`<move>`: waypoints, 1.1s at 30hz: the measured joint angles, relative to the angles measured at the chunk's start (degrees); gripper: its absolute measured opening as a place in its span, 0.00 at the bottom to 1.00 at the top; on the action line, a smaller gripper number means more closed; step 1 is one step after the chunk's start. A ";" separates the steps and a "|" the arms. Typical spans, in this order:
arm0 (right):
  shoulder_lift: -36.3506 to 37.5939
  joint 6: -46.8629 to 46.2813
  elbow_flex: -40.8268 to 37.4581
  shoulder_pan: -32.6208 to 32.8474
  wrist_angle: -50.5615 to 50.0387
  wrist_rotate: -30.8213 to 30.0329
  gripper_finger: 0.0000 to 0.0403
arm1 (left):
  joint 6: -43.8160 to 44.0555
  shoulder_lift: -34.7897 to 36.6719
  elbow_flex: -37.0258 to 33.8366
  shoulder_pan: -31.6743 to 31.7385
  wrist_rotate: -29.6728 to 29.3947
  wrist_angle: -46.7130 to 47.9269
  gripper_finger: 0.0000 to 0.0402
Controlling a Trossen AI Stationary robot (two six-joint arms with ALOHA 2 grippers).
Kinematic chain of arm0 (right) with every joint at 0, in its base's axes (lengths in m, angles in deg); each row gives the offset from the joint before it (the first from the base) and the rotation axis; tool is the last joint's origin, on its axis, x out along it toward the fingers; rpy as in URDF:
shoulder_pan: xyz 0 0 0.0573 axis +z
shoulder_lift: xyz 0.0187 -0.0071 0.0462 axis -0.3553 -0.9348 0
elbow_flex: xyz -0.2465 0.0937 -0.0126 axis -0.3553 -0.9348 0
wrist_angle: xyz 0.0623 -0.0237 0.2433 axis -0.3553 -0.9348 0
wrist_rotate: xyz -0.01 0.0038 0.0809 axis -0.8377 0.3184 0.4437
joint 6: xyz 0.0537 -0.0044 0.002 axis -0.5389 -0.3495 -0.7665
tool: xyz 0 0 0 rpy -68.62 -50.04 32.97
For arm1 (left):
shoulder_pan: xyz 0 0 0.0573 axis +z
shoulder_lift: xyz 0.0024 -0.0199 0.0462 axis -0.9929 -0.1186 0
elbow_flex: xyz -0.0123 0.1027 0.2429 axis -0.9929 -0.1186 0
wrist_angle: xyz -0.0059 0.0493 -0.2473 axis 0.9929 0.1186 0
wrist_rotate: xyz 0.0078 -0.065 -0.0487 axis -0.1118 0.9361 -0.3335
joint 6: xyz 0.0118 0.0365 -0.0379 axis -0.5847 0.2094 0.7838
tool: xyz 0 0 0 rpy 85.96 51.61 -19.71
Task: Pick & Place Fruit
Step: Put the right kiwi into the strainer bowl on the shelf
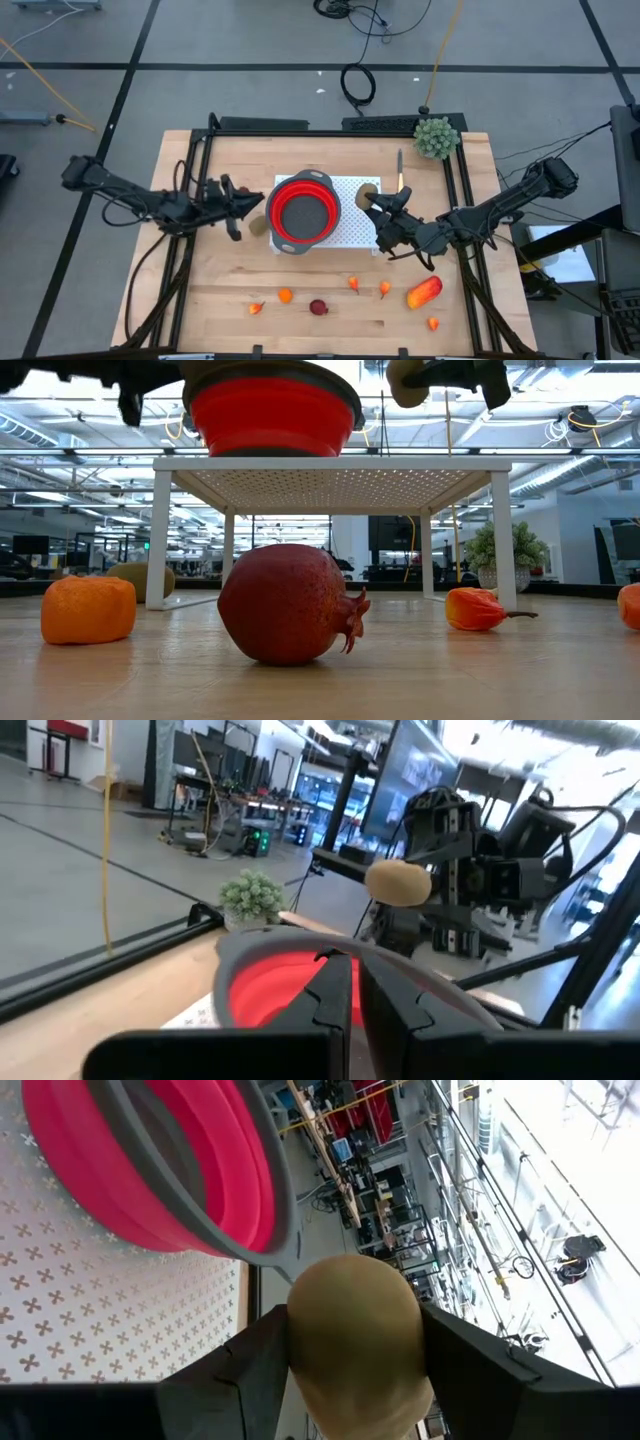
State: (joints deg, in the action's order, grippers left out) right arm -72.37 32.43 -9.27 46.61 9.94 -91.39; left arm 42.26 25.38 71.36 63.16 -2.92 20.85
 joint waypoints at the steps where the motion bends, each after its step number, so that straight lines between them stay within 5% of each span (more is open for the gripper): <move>1: 0.00 0.00 0.00 0.00 0.01 0.00 0.50 | -0.23 -1.36 1.20 0.02 0.02 0.46 0.05; 33: 0.00 -1.57 0.00 0.04 -0.01 0.02 0.50 | -8.79 -37.06 35.34 3.08 0.11 8.70 0.05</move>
State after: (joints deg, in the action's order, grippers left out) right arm -72.37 30.85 -9.27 46.66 9.93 -91.37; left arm 33.46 -11.68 106.70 66.24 -2.81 29.55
